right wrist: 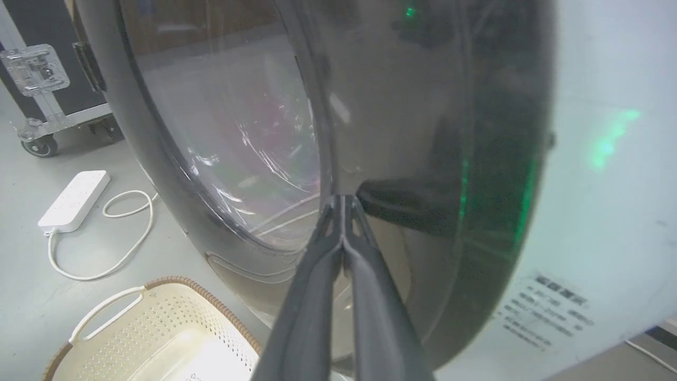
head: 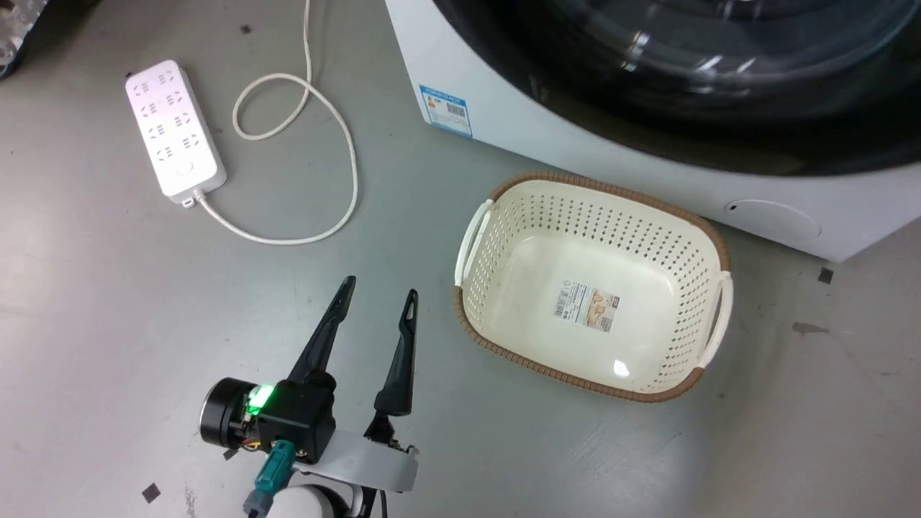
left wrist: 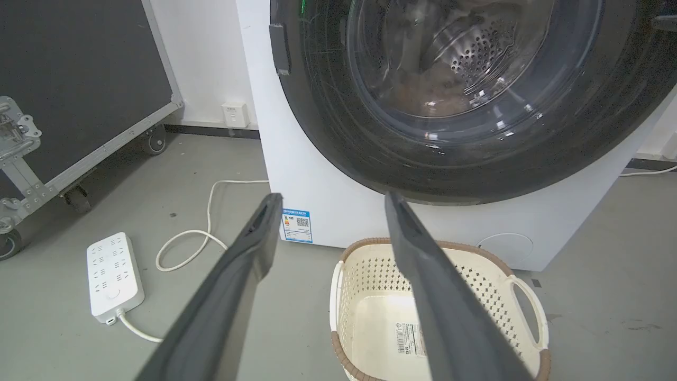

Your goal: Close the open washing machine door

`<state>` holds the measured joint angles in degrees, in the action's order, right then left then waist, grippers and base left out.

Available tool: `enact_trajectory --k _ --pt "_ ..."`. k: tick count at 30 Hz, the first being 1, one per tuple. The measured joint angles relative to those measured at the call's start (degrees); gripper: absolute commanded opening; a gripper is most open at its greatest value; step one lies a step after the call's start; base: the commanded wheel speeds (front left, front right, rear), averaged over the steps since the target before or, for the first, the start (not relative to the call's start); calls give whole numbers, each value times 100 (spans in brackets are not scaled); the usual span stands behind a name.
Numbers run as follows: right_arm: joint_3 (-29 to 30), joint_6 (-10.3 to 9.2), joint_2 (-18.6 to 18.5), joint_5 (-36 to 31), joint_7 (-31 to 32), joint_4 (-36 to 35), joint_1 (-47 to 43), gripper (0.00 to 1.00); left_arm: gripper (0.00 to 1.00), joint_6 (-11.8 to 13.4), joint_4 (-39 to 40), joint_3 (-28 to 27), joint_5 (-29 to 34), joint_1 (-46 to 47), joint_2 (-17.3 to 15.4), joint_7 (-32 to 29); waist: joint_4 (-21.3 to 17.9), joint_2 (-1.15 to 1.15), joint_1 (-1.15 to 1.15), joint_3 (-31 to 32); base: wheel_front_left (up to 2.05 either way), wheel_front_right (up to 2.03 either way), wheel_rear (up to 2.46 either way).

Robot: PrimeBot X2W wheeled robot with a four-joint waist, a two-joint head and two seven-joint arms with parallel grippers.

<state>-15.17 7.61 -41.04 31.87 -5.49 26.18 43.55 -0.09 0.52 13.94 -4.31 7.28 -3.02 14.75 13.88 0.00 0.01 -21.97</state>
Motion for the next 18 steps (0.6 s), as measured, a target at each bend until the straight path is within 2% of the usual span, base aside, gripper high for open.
enact_trajectory --k 4,6,13,15,16,18 --pt "75 88 63 43 42 365 270 0 100 10 -4 30 0 23 1 0 11 0 -1 -51 0 0 0" --pt "69 151 249 -3 26 665 447 0 100 18 -14 38 -1 87 3 0 -2 0 -1 -57 0 0 0" --pt "-62 137 501 -27 -259 1136 561 0 100 42 -113 43 -59 95 7 0 -130 0 -1 170 0 0 0" --pt "-98 74 543 -5 -449 1179 501 53 100 21 -151 10 -65 90 9 0 -189 0 -1 297 0 0 0" --pt "-116 44 561 5 -535 1183 442 100 100 -2 -169 -22 -79 88 9 0 -223 0 -1 369 0 0 0" --pt "-134 37 587 19 -614 1179 357 100 100 -16 -189 -51 -87 86 9 0 -257 0 -1 448 0 0 0"
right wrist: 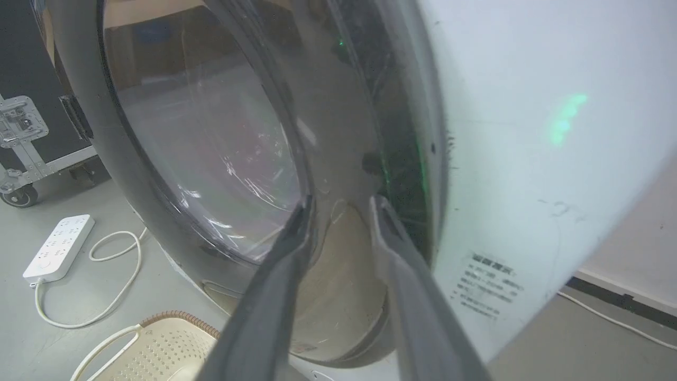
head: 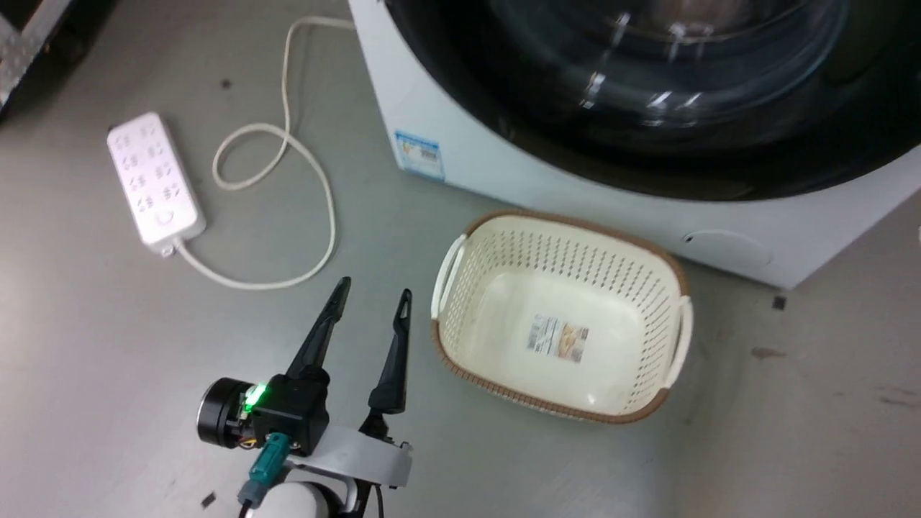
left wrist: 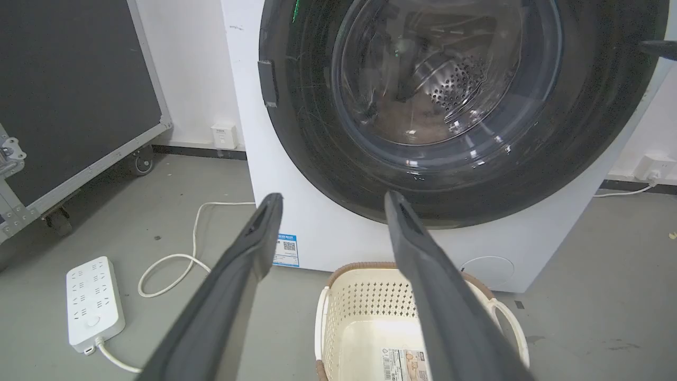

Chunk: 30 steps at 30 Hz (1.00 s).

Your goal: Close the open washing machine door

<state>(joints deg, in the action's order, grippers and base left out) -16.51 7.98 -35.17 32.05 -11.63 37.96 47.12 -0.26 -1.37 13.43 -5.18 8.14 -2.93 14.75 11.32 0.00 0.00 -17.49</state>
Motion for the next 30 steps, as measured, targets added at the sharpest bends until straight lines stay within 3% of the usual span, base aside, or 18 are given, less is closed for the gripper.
enact_trajectory --k 9,12,13,14,17,24,30 --pt "166 -45 511 -336 -288 -660 -1494 100 100 -165 -205 -425 -86 -325 -20 0 -437 0 -1 838 0 0 0" --pt "619 -45 923 -839 -312 -1246 -2260 100 100 -222 -280 -637 -163 -569 -20 0 -719 0 -2 1173 0 0 0" --pt "1111 -45 1317 -1201 -312 -1751 -2864 100 100 -238 -312 -751 -148 -744 -36 0 -944 0 -1 1376 0 0 0" --pt "1111 -45 1317 -1201 -312 -1751 -2864 100 100 -238 -312 -751 -148 -744 -36 0 -944 0 -1 1376 0 0 0" --pt "1650 -45 1859 -1761 -313 -2561 -3718 100 100 -242 -298 -829 -147 -917 -30 0 -1189 0 -1 1585 0 0 0" --pt "2216 -45 2736 -2627 -313 -3574 -4896 100 100 -293 -299 -848 -147 -1042 -13 0 -1340 0 -1 1719 0 0 0" --pt "2149 -45 3004 -2821 -313 -3685 -5176 100 100 -293 -326 -846 -96 -1057 -9 0 -1341 0 -1 1747 0 0 0"
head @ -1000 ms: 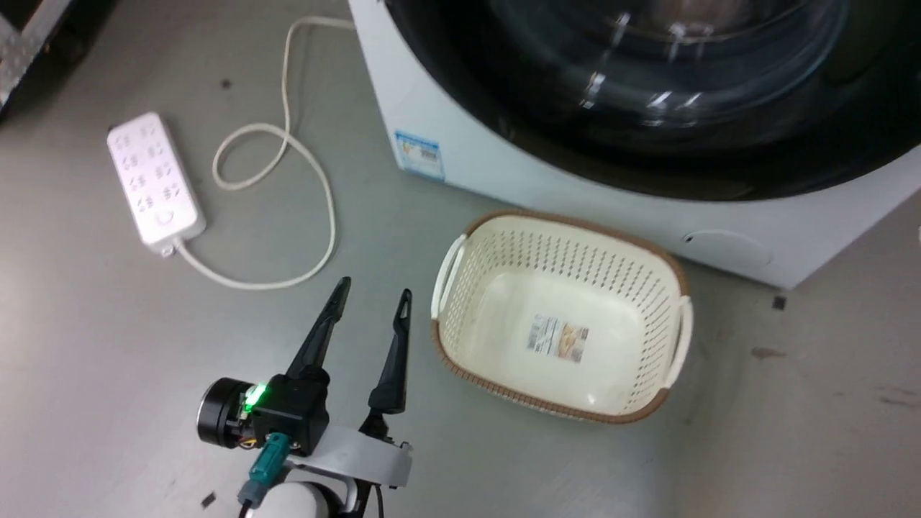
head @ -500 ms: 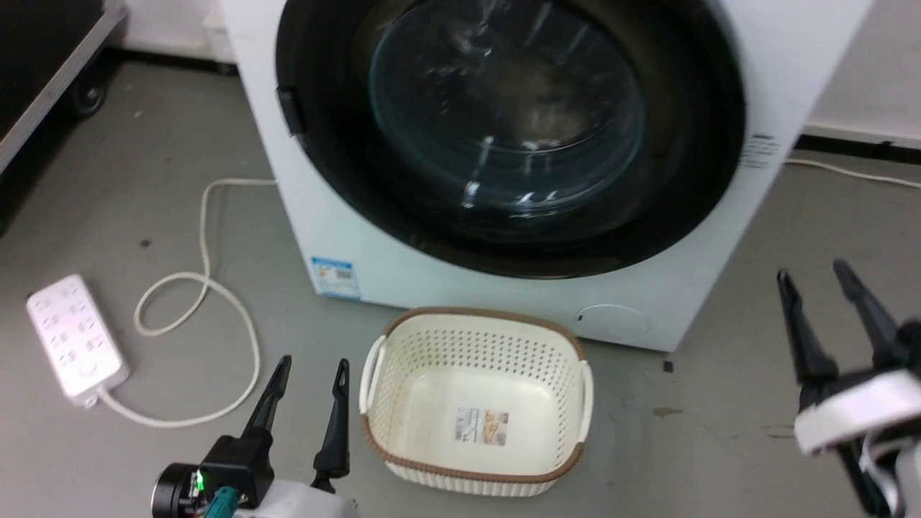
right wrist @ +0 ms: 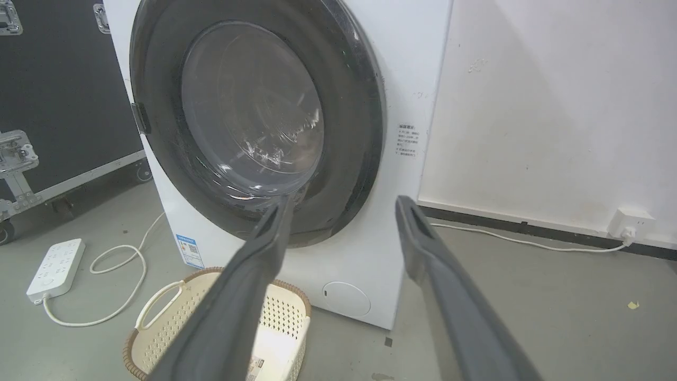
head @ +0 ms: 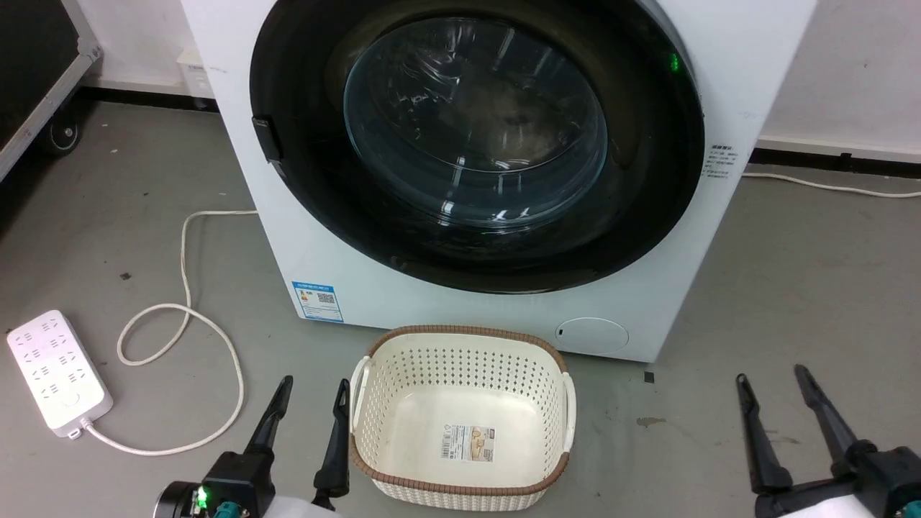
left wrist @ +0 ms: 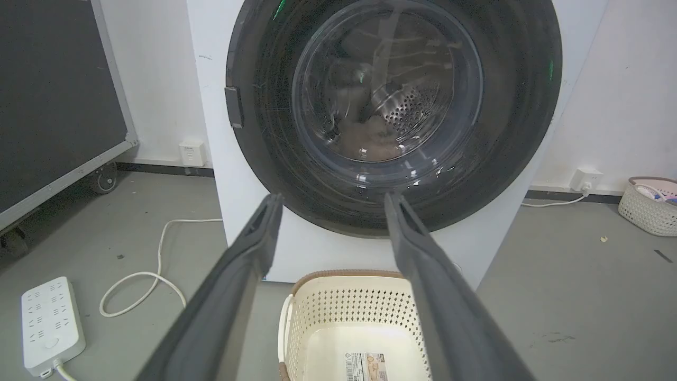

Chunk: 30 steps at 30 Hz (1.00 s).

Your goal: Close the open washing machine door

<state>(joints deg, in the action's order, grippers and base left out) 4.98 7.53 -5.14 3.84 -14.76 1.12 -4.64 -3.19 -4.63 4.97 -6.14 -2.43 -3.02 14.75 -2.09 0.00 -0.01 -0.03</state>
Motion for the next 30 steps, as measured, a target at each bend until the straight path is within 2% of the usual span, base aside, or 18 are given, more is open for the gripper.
enact_trajectory --k 3,4,30 --pt "-81 0 40 -3 1 -3 -21 100 100 0 -107 -12 -25 0 2 -1 49 0 0 -3 0 0 0" --pt "-86 0 40 -1 3 1 -16 0 0 0 -114 -13 -25 0 2 -9 50 0 1 -4 0 0 0" --pt "-167 1 43 -36 290 2 21 0 0 27 -26 -89 52 8 2 -282 82 0 1 -2 0 0 0"
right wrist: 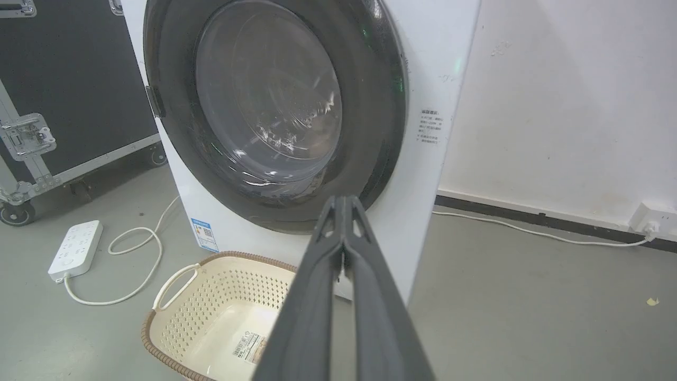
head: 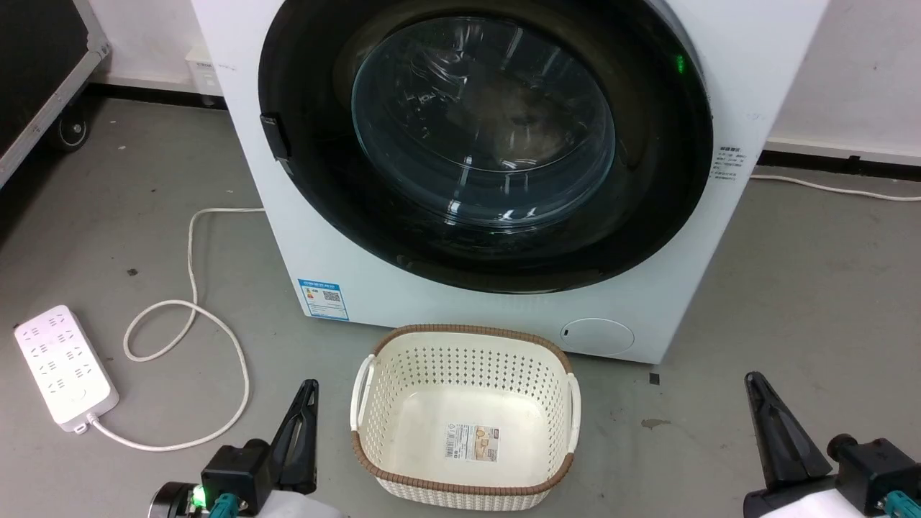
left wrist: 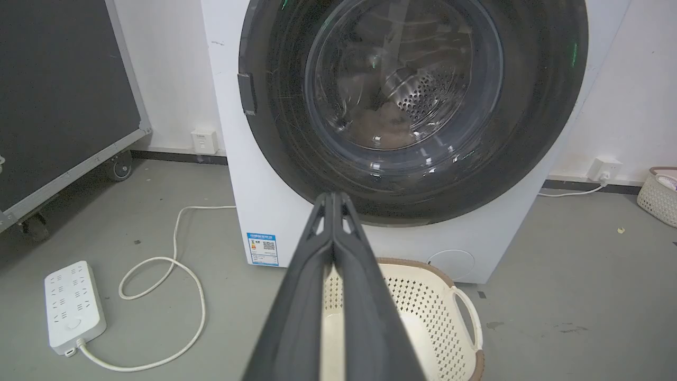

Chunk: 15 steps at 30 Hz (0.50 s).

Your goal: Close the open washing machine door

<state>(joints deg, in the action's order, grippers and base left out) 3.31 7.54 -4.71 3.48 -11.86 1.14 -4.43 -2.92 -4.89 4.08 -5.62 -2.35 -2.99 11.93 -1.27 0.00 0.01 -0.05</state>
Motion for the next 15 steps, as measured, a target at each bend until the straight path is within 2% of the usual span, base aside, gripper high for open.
enact_trajectory --k 15 --pt "-48 0 19 -44 200 -4 28 0 0 48 77 -78 99 8 0 -210 22 0 0 1 0 0 0"
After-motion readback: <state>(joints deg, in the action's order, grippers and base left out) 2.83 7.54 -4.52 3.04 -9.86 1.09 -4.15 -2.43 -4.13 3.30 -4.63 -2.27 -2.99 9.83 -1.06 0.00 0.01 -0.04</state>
